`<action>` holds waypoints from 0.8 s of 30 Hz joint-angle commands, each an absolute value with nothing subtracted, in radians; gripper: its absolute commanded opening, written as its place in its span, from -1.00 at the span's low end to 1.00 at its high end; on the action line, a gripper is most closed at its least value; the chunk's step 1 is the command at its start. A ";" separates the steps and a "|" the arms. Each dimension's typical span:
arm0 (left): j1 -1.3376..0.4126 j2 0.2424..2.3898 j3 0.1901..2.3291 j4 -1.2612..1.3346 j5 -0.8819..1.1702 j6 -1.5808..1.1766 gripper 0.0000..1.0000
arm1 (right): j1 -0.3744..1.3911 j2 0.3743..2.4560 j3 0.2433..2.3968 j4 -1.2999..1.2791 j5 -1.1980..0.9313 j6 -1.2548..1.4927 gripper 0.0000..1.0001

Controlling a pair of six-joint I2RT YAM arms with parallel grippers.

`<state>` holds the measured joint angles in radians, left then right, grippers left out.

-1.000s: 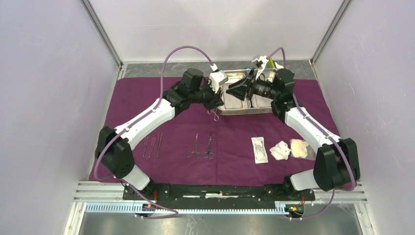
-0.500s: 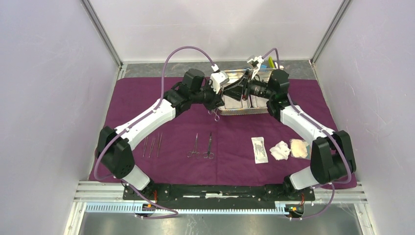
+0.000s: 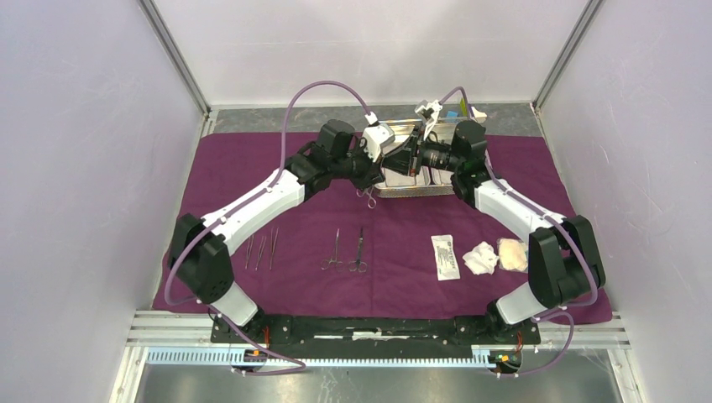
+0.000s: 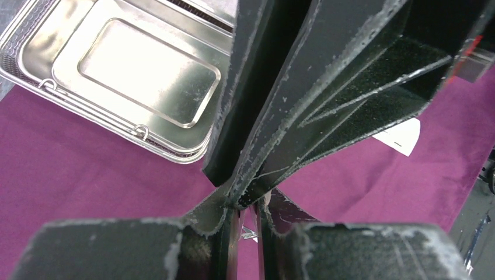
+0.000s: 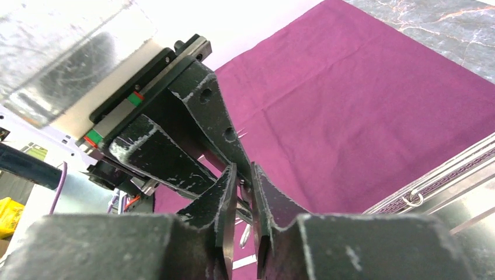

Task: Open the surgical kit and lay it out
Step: Place the medical item in the surgical kit.

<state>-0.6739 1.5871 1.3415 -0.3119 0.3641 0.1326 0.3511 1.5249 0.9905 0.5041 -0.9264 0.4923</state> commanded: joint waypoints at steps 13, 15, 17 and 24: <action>-0.686 1.583 1.345 -0.241 0.301 0.172 -0.75 | 0.363 1.500 1.002 0.478 -0.864 0.450 -1.00; -0.686 1.576 1.333 -0.223 0.308 0.177 -0.43 | 0.363 1.489 0.998 0.478 -0.849 0.454 -1.00; -0.686 1.569 1.326 -0.210 0.315 0.180 -0.11 | 0.361 1.482 0.992 0.488 -0.837 0.470 -0.99; -0.684 1.543 1.296 -0.195 0.319 0.184 0.43 | 0.358 1.464 0.989 0.480 -0.819 0.480 -1.00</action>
<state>-0.6811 1.5925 1.3151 -0.2508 0.3088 0.1562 0.3584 1.5127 0.9905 0.4679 -0.8474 0.4744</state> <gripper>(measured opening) 0.689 0.019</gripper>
